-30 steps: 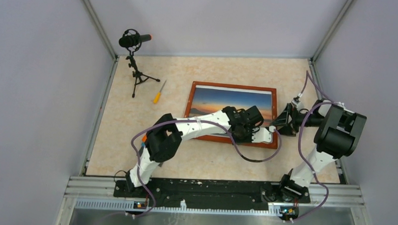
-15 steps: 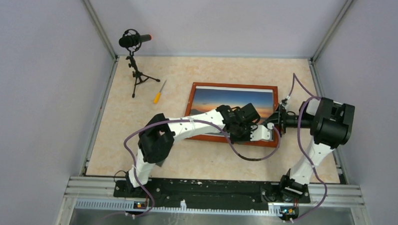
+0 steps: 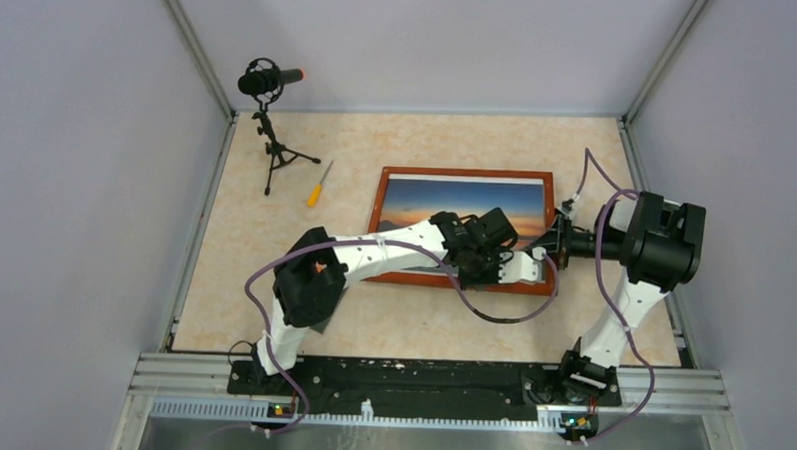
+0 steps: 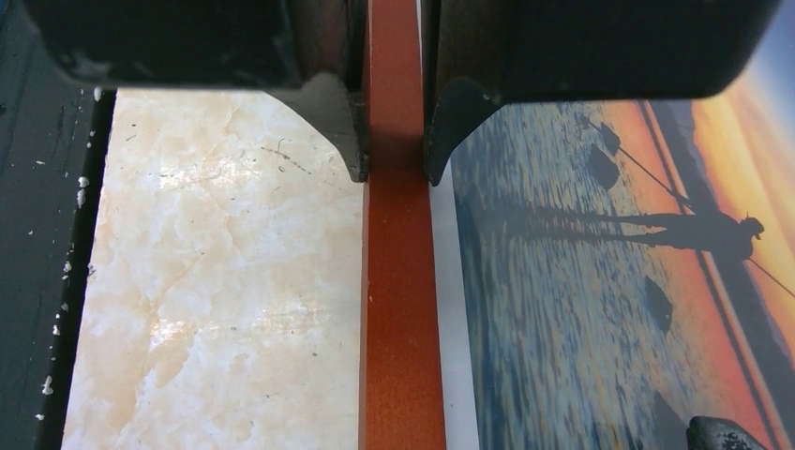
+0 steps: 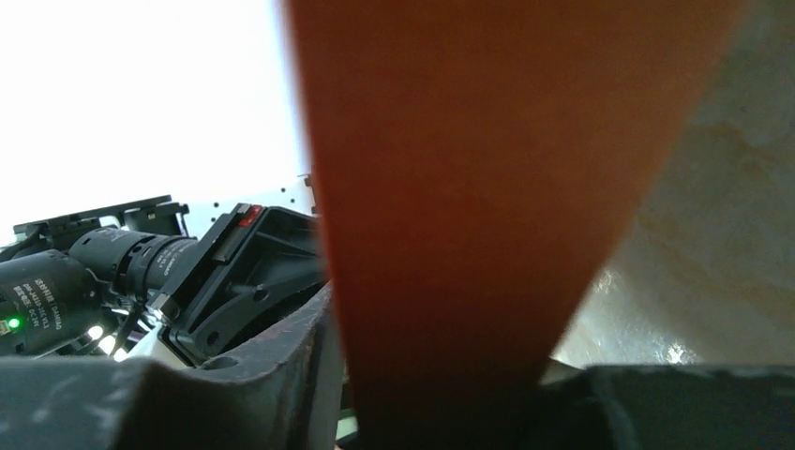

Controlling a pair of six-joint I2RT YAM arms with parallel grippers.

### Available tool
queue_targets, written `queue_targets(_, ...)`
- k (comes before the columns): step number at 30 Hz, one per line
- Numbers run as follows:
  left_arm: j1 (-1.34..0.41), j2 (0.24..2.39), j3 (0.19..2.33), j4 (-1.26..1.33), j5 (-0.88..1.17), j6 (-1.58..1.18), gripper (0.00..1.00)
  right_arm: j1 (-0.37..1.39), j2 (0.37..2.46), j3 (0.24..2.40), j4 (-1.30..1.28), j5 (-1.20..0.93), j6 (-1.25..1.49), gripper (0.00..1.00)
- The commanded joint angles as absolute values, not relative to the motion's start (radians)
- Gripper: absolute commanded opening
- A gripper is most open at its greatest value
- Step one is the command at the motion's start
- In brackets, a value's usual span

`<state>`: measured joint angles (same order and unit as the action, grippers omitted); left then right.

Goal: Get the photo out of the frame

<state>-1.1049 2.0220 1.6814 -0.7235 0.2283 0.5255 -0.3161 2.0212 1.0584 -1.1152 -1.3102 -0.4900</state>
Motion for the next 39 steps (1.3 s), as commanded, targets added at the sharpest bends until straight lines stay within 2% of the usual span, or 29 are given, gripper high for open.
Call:
queue_targets(1,-1.105,1.917,1.675,-0.581,0.232,0.572,0.0,-0.299,2.007,1.07,-1.139,-1.335,-0.525,0.32)
queue_targets(4,-1.104,1.913,1.674,-0.581,0.214,0.565,0.0,-0.3,1.993,1.092,-1.171,-1.318,-0.54,0.17)
queue_targets(7,-1.096,1.9,1.681,-0.593,0.202,0.55,0.11,-0.301,1.961,1.113,-1.188,-1.292,-0.537,0.04)
queue_targets(9,-1.087,1.888,1.689,-0.612,0.199,0.535,0.26,-0.302,1.937,1.127,-1.202,-1.271,-0.53,0.0)
queue_targets(13,-1.055,1.849,1.708,-0.671,0.211,0.501,0.67,-0.31,1.888,1.154,-1.222,-1.237,-0.491,0.0)
queue_targets(17,-1.02,1.786,1.695,-0.694,0.177,0.477,0.95,-0.319,1.826,1.19,-1.18,-1.159,-0.381,0.0)
queue_targets(18,-1.01,1.768,1.688,-0.691,0.17,0.469,0.98,-0.321,1.808,1.201,-1.166,-1.132,-0.357,0.0)
queue_targets(22,-0.933,1.716,1.684,-0.69,0.172,0.406,0.99,-0.32,1.748,1.286,-1.149,-1.012,-0.286,0.0)
queue_targets(31,-0.715,1.683,1.639,-0.676,0.224,0.291,0.99,-0.318,1.731,1.644,-1.284,-0.789,-0.299,0.0)
queue_targets(39,-0.627,1.674,1.613,-0.656,0.257,0.264,0.99,-0.318,1.738,2.01,-1.35,-0.737,-0.315,0.0)
